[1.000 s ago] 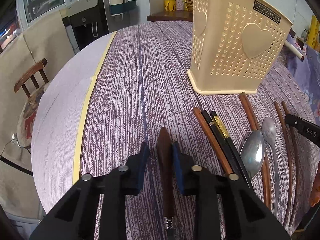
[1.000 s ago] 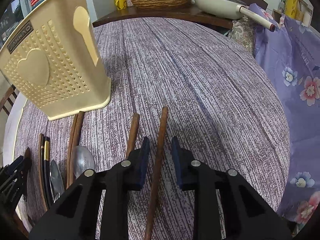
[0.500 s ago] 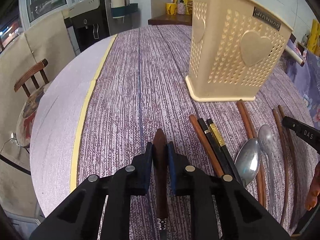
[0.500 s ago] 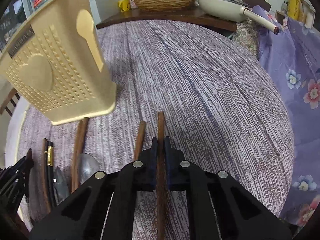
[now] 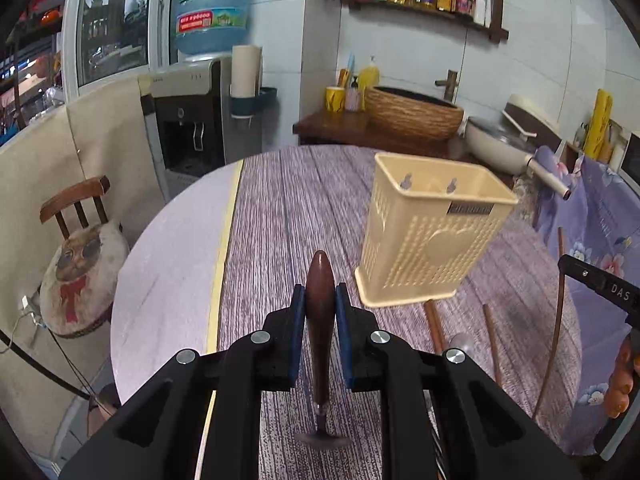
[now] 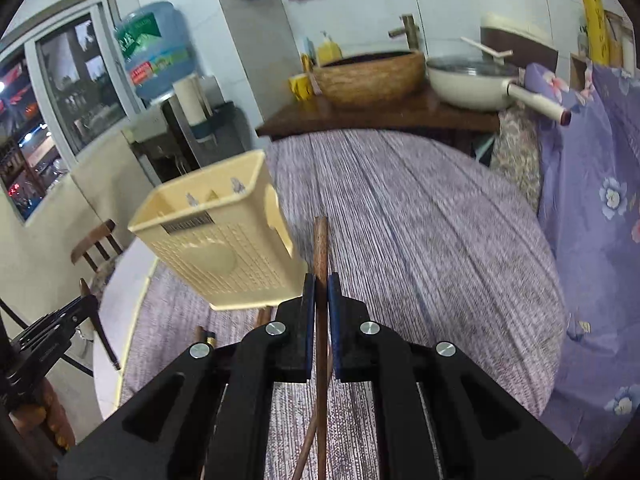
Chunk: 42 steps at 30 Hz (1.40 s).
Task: Organize utensils
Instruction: 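Lift both held items and carry them above the cream utensil holder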
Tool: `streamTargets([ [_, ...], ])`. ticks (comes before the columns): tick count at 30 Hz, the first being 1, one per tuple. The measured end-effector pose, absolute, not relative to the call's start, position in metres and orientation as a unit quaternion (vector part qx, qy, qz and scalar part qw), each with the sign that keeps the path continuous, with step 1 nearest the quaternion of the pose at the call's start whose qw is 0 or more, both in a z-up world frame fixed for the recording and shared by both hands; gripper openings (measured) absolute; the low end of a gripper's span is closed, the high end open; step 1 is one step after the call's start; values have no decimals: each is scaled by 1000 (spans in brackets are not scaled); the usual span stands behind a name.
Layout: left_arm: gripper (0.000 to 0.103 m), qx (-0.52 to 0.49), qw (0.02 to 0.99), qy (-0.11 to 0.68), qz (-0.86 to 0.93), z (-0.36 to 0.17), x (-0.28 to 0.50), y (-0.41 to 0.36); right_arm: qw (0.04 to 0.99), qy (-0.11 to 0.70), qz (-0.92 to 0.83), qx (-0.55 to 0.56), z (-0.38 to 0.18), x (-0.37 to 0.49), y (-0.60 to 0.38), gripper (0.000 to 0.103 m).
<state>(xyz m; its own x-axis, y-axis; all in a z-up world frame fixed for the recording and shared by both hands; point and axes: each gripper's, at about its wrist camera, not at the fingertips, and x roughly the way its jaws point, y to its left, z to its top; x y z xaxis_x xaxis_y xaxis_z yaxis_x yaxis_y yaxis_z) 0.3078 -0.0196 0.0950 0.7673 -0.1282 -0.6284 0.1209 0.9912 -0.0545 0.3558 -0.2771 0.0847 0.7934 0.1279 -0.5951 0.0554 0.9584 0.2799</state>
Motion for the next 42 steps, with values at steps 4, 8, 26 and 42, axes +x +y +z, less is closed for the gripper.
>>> streamTargets([
  [4,16,-17,939,333,-77,102,307,-15,948,290,31,132,113,337,-281,7],
  [8,16,-14,941,330,-75,102,302,-14,951,281,38,126,125,325,-281,7],
  [26,16,-18,963,249,-104,194,299,-19,969,216,58,108,198,326,-268,7],
  [42,16,-62,958,248,-132,225,383,-80,989,99,-8,107,273,408,-232,7],
])
